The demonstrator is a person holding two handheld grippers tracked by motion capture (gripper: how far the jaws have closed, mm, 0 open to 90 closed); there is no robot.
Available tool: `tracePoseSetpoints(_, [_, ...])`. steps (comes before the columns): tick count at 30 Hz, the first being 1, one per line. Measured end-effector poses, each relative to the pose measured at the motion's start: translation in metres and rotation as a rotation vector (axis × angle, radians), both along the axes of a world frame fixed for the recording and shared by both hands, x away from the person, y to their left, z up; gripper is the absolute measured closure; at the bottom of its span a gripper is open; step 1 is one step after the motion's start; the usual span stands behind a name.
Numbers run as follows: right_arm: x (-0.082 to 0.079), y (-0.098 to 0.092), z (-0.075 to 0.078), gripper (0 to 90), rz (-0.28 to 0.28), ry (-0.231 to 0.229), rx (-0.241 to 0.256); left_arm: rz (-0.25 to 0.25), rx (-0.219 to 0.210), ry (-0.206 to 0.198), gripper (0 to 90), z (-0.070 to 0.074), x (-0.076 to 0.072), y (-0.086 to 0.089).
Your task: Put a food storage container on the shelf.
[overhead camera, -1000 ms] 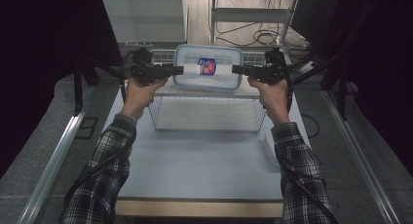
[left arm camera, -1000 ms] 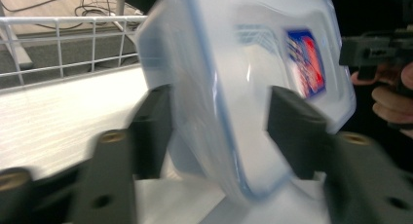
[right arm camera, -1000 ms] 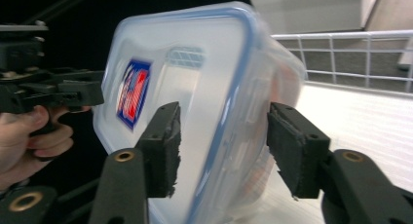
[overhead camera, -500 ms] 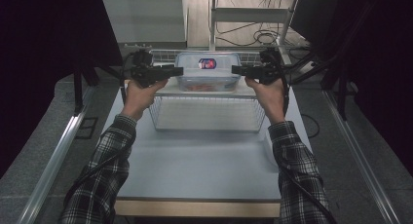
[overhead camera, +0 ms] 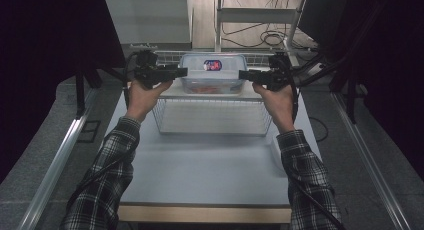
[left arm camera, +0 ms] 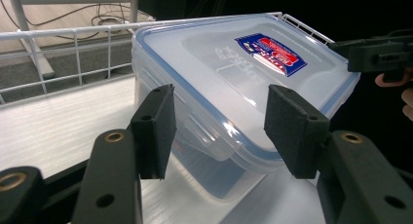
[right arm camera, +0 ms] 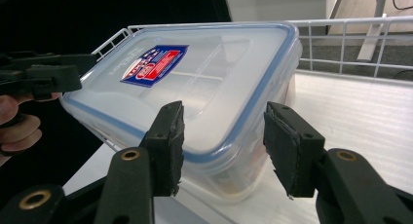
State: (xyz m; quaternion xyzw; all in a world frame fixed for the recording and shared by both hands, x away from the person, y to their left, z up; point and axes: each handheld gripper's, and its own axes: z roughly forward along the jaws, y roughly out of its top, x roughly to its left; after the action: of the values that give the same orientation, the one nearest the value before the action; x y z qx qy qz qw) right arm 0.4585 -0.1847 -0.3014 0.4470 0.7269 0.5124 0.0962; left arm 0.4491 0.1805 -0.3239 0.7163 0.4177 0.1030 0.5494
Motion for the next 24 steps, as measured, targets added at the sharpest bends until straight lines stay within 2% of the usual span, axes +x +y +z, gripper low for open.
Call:
tracePoseSetpoints(4, [0.0, -0.001, -0.001, 50.4, 0.001, -0.002, 0.014, 0.009, -0.005, 0.002, 45.1, 0.0, -0.001, 0.0])
tracePoseSetpoints(5, [0.0, -0.001, -0.001, 50.3, 0.002, -0.005, 0.014, 0.017, 0.021, -0.01, 44.6, 0.002, -0.003, -0.002])
tracePoseSetpoints(6, [0.0, -0.001, -0.001, 50.1, 0.004, -0.008, 0.013, 0.016, 0.042, -0.017, 42.9, 0.003, -0.004, -0.002])
tracePoseSetpoints(7, [0.0, -0.001, -0.001, 50.1, 0.004, -0.008, 0.013, 0.016, 0.042, -0.017, 41.1, 0.003, -0.004, -0.002])
tracePoseSetpoints(8, [0.0, -0.002, -0.001, 46.5, 0.012, -0.012, 0.021, 0.006, 0.053, -0.019, 38.5, 0.004, -0.006, -0.002])
tracePoseSetpoints(11, [-0.001, -0.004, -0.001, 42.1, 0.021, -0.025, 0.035, 0.003, 0.051, -0.024, 32.7, 0.005, -0.011, -0.001])
tracePoseSetpoints(17, [-0.008, -0.003, 0.0, 32.6, 0.048, -0.049, 0.019, -0.011, 0.045, -0.023, 22.8, 0.003, -0.02, 0.003])
tracePoseSetpoints(24, [-0.017, -0.001, -0.001, 23.1, 0.083, -0.082, -0.026, -0.027, 0.069, -0.047, 13.6, -0.004, -0.04, 0.008])
